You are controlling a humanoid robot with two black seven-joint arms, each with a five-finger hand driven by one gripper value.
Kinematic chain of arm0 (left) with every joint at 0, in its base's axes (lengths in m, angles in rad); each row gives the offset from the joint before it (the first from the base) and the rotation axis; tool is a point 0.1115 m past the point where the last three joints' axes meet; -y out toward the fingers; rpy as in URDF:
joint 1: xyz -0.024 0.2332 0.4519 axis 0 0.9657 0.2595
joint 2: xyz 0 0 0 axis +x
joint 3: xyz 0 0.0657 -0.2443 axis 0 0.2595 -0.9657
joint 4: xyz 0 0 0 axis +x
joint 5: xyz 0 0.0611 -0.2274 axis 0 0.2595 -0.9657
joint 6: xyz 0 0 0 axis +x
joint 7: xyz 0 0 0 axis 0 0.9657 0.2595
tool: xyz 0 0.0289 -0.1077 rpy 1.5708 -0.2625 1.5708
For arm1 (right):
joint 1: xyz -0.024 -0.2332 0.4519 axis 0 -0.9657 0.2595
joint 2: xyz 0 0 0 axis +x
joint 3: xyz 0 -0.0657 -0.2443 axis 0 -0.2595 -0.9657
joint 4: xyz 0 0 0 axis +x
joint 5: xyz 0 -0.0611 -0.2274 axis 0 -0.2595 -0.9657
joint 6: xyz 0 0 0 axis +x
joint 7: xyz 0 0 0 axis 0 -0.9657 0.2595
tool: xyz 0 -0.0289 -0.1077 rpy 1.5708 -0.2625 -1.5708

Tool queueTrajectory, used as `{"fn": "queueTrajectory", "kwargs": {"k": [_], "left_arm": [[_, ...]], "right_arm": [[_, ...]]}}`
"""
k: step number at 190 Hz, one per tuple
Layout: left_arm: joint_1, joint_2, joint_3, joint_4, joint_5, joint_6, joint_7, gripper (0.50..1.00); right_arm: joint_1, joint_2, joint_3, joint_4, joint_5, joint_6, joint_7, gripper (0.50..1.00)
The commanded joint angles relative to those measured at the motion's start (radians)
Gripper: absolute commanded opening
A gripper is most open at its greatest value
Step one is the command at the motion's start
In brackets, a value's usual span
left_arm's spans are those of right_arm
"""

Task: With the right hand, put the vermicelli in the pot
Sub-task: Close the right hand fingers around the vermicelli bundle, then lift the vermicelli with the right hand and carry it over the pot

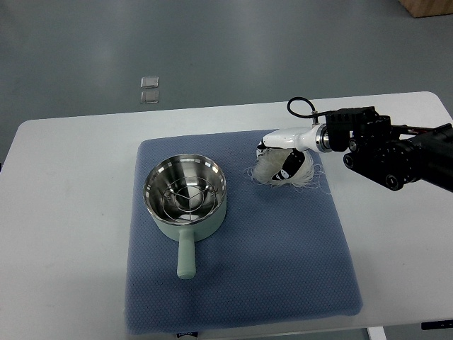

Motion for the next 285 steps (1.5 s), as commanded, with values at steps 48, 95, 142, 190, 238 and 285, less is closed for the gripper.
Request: {"fn": "queueTrajectory", "kwargs": {"k": [48, 95, 142, 190, 238, 285], "left_arm": [[0.000, 0.000, -0.001, 0.000, 0.000, 0.000, 0.000, 1.000], [0.000, 0.000, 0.001, 0.000, 0.000, 0.000, 0.000, 1.000], [0.000, 0.000, 0.001, 0.000, 0.000, -0.001, 0.000, 1.000], [0.000, 0.000, -0.001, 0.000, 0.000, -0.001, 0.000, 1.000], [0.000, 0.000, 0.001, 0.000, 0.000, 0.000, 0.000, 1.000], [0.000, 0.000, -0.001, 0.000, 0.000, 0.000, 0.000, 1.000]], "right_arm": [[0.045, -0.001, 0.000, 0.008, 0.002, 0.011, 0.005, 0.500], [0.095, -0.001, 0.000, 0.013, 0.005, 0.013, 0.009, 0.500], [0.158, -0.002, 0.002, 0.014, 0.009, 0.025, 0.011, 0.500], [0.262, -0.012, 0.003, 0.028, 0.014, 0.074, 0.049, 0.500], [0.385, -0.015, 0.006, 0.114, 0.018, 0.125, 0.092, 0.500], [0.485, 0.013, 0.008, 0.200, 0.020, 0.155, 0.123, 0.500]]}}
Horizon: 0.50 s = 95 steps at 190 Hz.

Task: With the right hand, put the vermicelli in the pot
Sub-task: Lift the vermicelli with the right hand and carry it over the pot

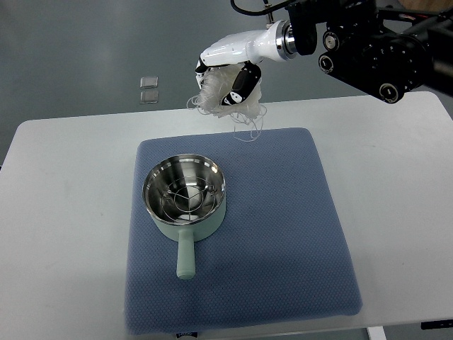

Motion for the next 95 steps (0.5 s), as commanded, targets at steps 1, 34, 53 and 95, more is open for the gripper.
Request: {"fn": "queueTrajectory", "kwargs": {"k": [1, 34, 53, 95], "left_arm": [[0.000, 0.000, -0.001, 0.000, 0.000, 0.000, 0.000, 1.000], [0.000, 0.000, 0.000, 0.000, 0.000, -0.001, 0.000, 1.000], [0.000, 0.000, 0.000, 0.000, 0.000, 0.000, 0.000, 1.000], [0.000, 0.000, -0.001, 0.000, 0.000, 0.000, 0.000, 1.000]], "right_arm": [[0.036, 0.013, 0.000, 0.036, -0.001, 0.015, 0.015, 0.500], [0.076, 0.075, 0.000, 0.050, 0.000, 0.023, 0.016, 0.500], [0.104, 0.087, 0.000, 0.062, 0.004, 0.026, 0.016, 0.500], [0.130, 0.138, -0.001, 0.064, 0.002, 0.032, 0.018, 0.500]]}}
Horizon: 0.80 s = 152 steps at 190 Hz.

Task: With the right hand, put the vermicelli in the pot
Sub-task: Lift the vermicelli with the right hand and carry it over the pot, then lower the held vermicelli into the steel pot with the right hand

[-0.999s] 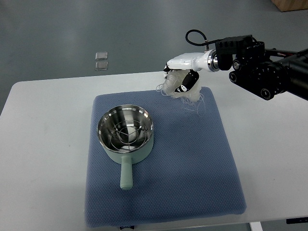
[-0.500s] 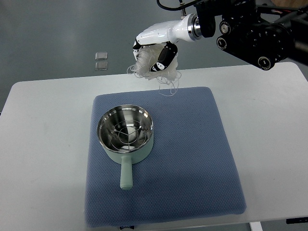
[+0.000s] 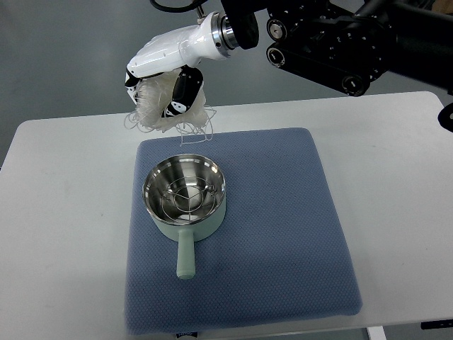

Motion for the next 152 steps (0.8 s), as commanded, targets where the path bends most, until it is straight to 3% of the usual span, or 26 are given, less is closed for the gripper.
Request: {"fn": "queueTrajectory", "kwargs": {"k": [1, 92, 152], "left_arm": [[0.000, 0.000, 0.000, 0.000, 0.000, 0.001, 0.000, 1.000], [0.000, 0.000, -0.001, 0.000, 0.000, 0.001, 0.000, 1.000], [0.000, 0.000, 0.000, 0.000, 0.000, 0.001, 0.000, 1.000]], "right_arm": [[0.010, 0.019, -0.001, 0.001, -0.001, 0.002, 0.001, 0.500], [-0.013, 0.063, -0.004, 0.014, -0.004, 0.002, 0.001, 0.500], [-0.108, 0.097, -0.007, 0.005, -0.019, -0.001, -0.008, 0.500]]}}
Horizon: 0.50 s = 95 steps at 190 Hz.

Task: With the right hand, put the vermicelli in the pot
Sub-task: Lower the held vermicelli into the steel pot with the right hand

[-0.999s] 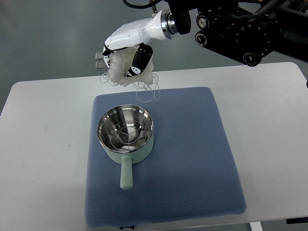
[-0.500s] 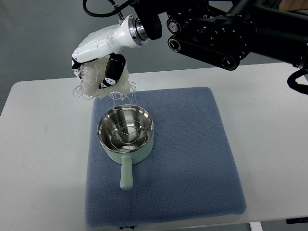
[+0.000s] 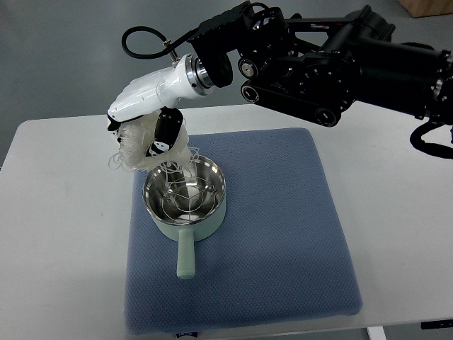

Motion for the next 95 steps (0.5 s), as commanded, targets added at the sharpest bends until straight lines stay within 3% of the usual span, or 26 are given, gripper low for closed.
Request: {"fn": "queueTrajectory", "kwargs": {"k": [1, 95], "left_arm": [[0.000, 0.000, 0.000, 0.000, 0.000, 0.000, 0.000, 1.000], [0.000, 0.000, -0.001, 0.000, 0.000, 0.000, 0.000, 1.000]], "right_arm": [[-0.029, 0.005, 0.000, -0.006, -0.004, -0.002, -0.004, 0.500], [-0.149, 0.005, -0.077, -0.056, -0.015, -0.033, -0.008, 0.500]]}}
